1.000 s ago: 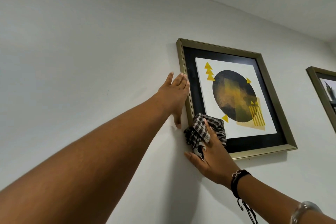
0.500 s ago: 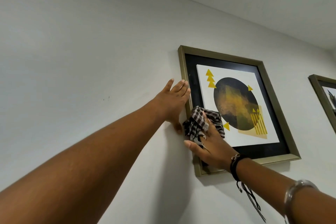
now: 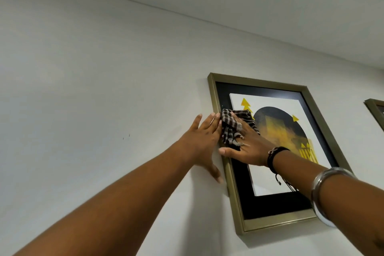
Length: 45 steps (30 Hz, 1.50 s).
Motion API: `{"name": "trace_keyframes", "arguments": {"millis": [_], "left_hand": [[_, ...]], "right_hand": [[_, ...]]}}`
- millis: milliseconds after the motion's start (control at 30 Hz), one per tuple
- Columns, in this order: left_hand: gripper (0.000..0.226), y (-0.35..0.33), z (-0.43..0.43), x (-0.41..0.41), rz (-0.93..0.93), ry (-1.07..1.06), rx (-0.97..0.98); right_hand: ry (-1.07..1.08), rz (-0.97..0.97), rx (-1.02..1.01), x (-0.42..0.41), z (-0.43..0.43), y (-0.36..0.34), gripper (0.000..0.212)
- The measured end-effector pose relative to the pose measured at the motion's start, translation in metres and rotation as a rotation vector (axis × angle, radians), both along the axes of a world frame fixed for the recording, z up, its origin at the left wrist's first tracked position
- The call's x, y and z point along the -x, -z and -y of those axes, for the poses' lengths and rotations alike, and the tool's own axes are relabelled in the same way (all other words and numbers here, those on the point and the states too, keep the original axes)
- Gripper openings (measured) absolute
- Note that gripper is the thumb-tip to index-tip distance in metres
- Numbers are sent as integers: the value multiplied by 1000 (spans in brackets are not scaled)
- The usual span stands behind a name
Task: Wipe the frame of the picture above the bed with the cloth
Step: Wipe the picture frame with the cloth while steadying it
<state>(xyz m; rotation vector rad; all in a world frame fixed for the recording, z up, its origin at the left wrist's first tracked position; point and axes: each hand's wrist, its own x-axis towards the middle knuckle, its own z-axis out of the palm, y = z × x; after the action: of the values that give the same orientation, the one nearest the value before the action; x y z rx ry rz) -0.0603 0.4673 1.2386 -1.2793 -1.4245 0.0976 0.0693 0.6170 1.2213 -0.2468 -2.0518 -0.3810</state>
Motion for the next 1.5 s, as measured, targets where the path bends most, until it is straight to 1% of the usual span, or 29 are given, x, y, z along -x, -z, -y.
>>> {"name": "trace_keyframes", "arguments": {"millis": [100,233,300,367,500,567,633,700,800,900,967,1200,1333,1433,1500], "left_hand": [[151,2,-3,1,45,26,1],[145,2,-4,4,99,72,3],[143,1,-5,6,111,85,2],[142,3,-7,7,115,99,-7],[144,8,-9,9,100,123,-50],[144,10,-12,8,90,124,-70],[145,12,-15,8,84,119,-85],[146,12,-16,7,87,120,-94],[146,12,-15,5,82,99,-105],[137,11,-14,1,73,61,-116],[137,12,-13,-2,81,42,-119],[150,16,-7,-10,50,-71,-116],[157,15,-6,-14,44,-109,-102],[158,14,-5,-17,59,-142,-87],[157,13,-3,-19,62,-162,-79]], "right_hand": [[22,-15,-7,2,-6,-15,110],[68,27,-27,-2,-7,-43,131],[31,22,-23,-4,-6,-54,140],[-22,20,28,-5,-5,-58,144],[-40,39,11,-3,-5,-53,139],[-85,18,45,-3,-6,-45,133],[-156,9,81,-3,-8,-31,128],[-206,-3,75,-3,-9,-10,124],[-209,-52,12,-2,-12,27,114],[-165,-53,-68,-1,-12,62,100],[-148,-56,-69,-2,-10,88,94],[-191,-49,70,-9,-10,168,99],[-192,-50,37,-13,-15,212,94],[-174,-77,74,-22,-24,222,92],[-131,-92,56,-31,-31,223,90]]}}
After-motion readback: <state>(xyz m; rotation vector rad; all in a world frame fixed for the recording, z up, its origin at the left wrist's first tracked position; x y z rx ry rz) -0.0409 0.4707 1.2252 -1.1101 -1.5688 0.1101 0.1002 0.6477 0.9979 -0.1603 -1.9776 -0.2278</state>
